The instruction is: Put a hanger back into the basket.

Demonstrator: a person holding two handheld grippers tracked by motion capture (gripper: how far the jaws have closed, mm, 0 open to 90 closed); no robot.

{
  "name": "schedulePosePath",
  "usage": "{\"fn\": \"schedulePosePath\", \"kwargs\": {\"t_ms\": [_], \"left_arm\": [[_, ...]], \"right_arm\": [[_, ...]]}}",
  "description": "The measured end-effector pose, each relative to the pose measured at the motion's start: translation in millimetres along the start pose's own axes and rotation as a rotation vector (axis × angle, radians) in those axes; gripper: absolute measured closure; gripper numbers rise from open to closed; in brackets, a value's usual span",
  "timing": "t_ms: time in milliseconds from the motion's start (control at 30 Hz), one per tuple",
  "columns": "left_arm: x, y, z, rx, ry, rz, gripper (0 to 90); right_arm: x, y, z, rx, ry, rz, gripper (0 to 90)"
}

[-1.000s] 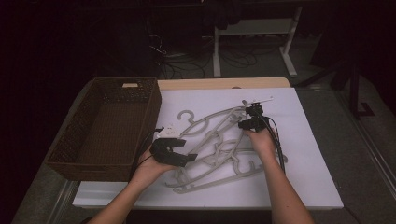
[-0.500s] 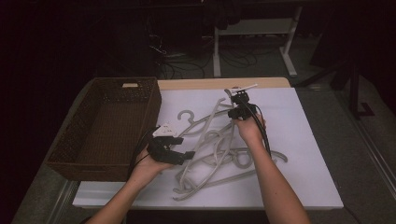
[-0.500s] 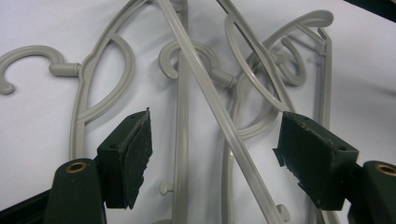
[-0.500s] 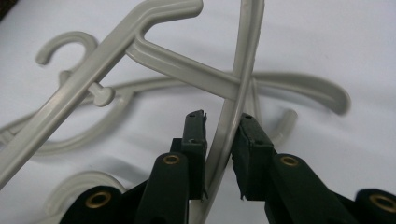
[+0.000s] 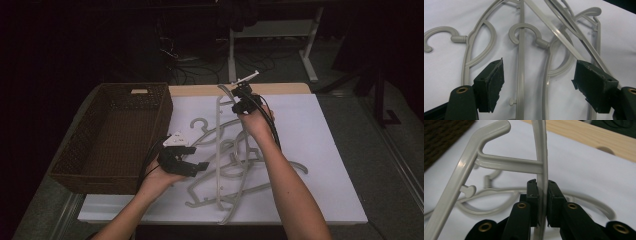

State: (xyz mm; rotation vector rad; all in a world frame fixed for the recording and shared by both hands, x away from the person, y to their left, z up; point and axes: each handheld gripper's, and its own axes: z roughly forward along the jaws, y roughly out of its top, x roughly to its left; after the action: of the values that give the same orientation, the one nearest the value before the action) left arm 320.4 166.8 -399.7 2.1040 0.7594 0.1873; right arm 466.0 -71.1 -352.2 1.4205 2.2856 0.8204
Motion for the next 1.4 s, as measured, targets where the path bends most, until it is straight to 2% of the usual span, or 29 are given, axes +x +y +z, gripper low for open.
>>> {"fn": "schedulePosePath", "kwargs": {"t_ms": [167, 300, 567, 600, 667, 733, 800, 900, 1000, 1200, 1400], "left_arm": [[-0.3, -0.3, 0.7, 0.002, 0.0, -0.001, 24.0], [-0.2, -0.8, 0.7, 0.002, -0.001, 0.001, 24.0], [-0.7, -2.3, 2.9, 0.01, -0.008, -0.001, 23.9], [-0.8, -2.3, 3.0, 0.01, -0.009, 0.0, 23.9], [-0.8, -2.7, 3.2, 0.011, -0.01, 0.0, 23.9], [-0.3, -3.2, 3.3, 0.011, -0.01, -0.002, 23.9], [0.3, -3.4, 3.1, 0.01, -0.01, -0.004, 23.9], [0.7, -3.3, 2.8, 0.008, -0.012, -0.007, 23.9], [1.0, -3.7, 3.3, 0.011, -0.013, -0.007, 23.8], [0.9, -5.0, 5.4, 0.017, -0.019, -0.011, 22.8], [2.9, -6.3, 6.5, 0.018, -0.029, -0.017, 20.8]], "right_arm": [[16.8, 15.2, 16.9, 0.031, 0.048, -0.14, 81.6], [31.1, 21.5, 40.3, 0.053, 0.108, -0.194, 81.5], [50.5, 17.3, 79.5, 0.114, 0.15, -0.246, 80.8], [51.9, 15.9, 83.2, 0.121, 0.154, -0.247, 79.8], [52.8, 13.0, 87.2, 0.107, 0.171, -0.224, 71.1], [51.4, 12.1, 85.4, 0.091, 0.191, -0.203, 65.0], [50.0, 11.6, 78.3, 0.082, 0.185, -0.195, 60.6], [45.7, 7.3, 58.3, 0.037, 0.195, -0.173, 57.5], [41.9, -3.0, 37.5, 0.016, 0.182, -0.177, 54.3], [31.7, -35.4, 0.6, -0.012, 0.193, -0.152, 51.3], [28.7, -72.2, -25.2, -0.023, 0.231, -0.12, 51.1]]}}
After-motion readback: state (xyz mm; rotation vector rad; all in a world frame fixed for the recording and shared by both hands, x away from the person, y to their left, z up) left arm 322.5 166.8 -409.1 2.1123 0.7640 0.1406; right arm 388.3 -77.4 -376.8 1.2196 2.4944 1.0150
